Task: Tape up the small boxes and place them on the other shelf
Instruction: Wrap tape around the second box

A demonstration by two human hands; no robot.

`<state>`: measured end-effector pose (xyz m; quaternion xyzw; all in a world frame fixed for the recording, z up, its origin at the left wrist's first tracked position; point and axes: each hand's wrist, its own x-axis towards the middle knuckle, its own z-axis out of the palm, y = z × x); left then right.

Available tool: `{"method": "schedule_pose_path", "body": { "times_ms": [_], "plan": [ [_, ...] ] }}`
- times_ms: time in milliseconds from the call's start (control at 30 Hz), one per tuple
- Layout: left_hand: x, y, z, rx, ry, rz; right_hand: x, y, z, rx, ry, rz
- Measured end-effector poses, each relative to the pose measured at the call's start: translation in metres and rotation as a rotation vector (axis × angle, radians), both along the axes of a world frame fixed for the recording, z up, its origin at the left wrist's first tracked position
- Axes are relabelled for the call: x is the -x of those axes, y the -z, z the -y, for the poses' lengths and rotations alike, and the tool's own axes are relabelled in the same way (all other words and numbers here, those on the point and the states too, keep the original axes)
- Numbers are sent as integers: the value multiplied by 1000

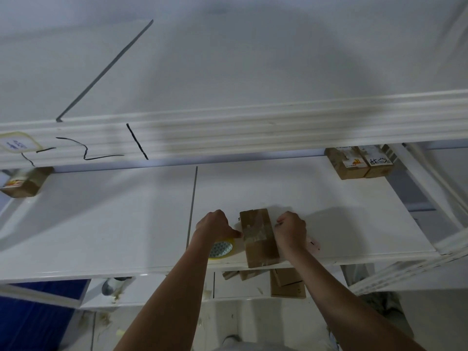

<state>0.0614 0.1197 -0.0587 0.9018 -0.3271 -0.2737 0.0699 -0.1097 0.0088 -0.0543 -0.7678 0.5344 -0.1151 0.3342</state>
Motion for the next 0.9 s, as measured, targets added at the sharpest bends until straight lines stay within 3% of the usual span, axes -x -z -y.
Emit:
{"method": "schedule_pose_path", "body": {
  "times_ms": [133,400,900],
  "plan": [
    [1,1,1,-8,-1,0,-15,-8,-17,78,-86,-100],
    [3,-1,-1,10,-1,7,-33,-4,-24,-33,-169,-324],
    [4,-1,0,-3,33,7,-68,-6,-31,-196,-56,-470]
  ]
}}
